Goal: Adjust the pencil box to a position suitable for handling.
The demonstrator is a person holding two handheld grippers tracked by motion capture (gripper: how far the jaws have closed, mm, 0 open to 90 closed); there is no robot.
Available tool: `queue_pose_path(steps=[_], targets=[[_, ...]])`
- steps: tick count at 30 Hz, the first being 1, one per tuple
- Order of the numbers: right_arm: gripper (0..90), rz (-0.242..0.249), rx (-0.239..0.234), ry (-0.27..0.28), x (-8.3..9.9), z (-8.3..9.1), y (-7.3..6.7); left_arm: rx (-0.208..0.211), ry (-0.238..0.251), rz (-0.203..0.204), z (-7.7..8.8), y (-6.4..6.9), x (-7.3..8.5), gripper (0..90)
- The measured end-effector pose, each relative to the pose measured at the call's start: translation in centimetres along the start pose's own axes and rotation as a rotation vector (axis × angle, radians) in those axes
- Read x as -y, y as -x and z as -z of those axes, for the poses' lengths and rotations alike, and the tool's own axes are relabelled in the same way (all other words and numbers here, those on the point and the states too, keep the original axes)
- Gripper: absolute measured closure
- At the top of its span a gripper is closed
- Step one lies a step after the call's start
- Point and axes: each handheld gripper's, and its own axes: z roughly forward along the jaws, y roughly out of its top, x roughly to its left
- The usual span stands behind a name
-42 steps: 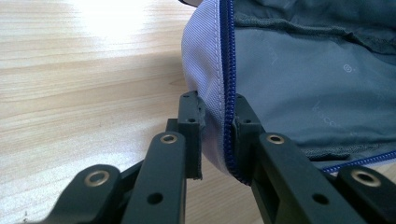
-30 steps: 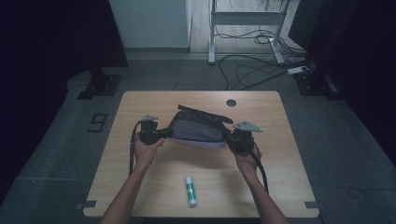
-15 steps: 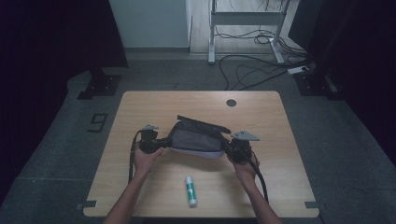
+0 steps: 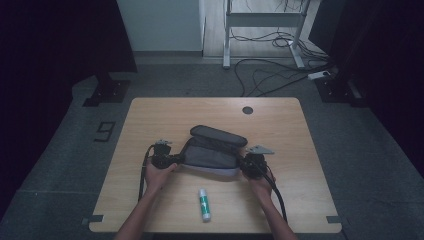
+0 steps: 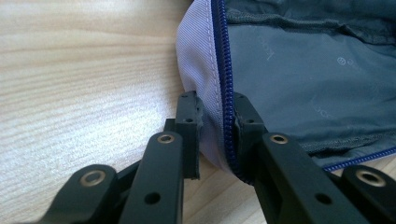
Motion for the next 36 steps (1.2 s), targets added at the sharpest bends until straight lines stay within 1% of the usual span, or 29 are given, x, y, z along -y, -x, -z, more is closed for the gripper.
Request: queue_pose_path(steps=[3, 5, 8, 11, 12, 13, 14, 17, 19, 20, 23, 26, 28, 30, 33, 36], targets=[[84.2, -0.004, -0.002, -0.014, 0.3, -0.3, 0.2, 0.002, -0.009, 0.002, -0.2, -0.1, 0.3, 75.5], [83.9, -0.006, -0.004, -0.024, 0.5, -0.5, 0.2, -0.005, -0.012, -0.003, -0.3, 0.0, 0.4, 75.1], [83.3, -0.001, 0.004, -0.045, 0.8, -0.8, 0.3, -0.019, -0.006, -0.017, -0.3, 0.3, 0.5, 74.4], [80.6, -0.003, 0.005, -0.056, 0.9, -1.0, 0.4, -0.02, 0.003, -0.015, -0.3, 0.4, 0.5, 71.8], [78.5, -0.001, 0.007, -0.058, 1.0, -1.1, 0.4, -0.021, 0.011, -0.011, -0.3, 0.4, 0.6, 69.2], [76.3, -0.001, 0.012, -0.059, 1.0, -1.2, 0.4, -0.029, 0.018, -0.008, -0.3, 0.4, 0.5, 64.1], [75.0, 0.005, 0.02, -0.056, 1.0, -1.2, 0.4, -0.037, 0.021, -0.01, -0.4, 0.5, 0.5, 56.8], [71.1, 0.004, 0.032, -0.052, 1.0, -1.2, 0.5, -0.031, 0.032, 0.003, -0.5, 0.6, 0.4, 41.5], [64.5, 0.005, 0.04, -0.05, 1.0, -1.2, 0.6, -0.033, 0.048, 0.004, -0.5, 0.6, 0.4, 35.7], [59.1, 0.01, 0.047, -0.048, 1.0, -1.2, 0.5, -0.031, 0.053, 0.006, -0.4, 0.6, 0.3, 33.2], [48.9, 0.001, 0.06, -0.023, 0.9, -0.9, 0.5, -0.025, 0.067, 0.007, -0.2, 0.6, 0.1, 29.5], [44.7, -0.021, 0.059, 0.021, 0.8, -0.4, 0.8, -0.016, 0.086, 0.002, 0.2, 0.7, -0.1, 27.8], [43.5, -0.031, 0.048, 0.045, 0.7, 0.1, 0.9, -0.017, 0.099, 0.0, 0.6, 0.7, -0.1, 27.7], [42.2, -0.027, 0.04, 0.064, 0.6, 0.7, 1.0, -0.028, 0.11, -0.004, 1.0, 0.7, -0.1, 27.7], [40.4, -0.01, 0.03, 0.07, 0.8, 1.6, 0.9, -0.026, 0.114, -0.001, 1.5, 0.7, 0.0, 28.1], [39.8, 0.006, 0.023, 0.067, 1.1, 2.2, 0.7, -0.034, 0.118, -0.013, 2.1, 0.6, 0.3, 28.5]])
